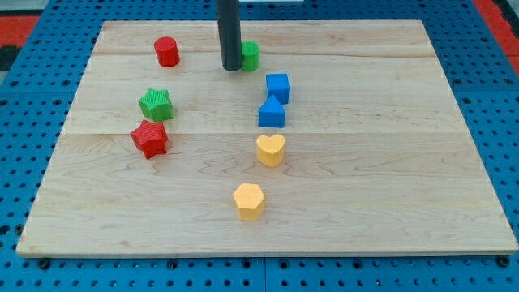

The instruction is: Arrange the blue blocks diagonally

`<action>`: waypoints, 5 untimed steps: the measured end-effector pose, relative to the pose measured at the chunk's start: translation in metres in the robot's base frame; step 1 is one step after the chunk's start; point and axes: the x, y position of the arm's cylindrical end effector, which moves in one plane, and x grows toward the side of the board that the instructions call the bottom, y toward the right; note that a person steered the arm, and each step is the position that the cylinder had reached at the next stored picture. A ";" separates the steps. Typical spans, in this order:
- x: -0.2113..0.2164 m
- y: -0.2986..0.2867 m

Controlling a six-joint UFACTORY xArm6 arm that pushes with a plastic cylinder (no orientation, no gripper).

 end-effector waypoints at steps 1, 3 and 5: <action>0.022 0.007; 0.050 0.053; 0.092 0.095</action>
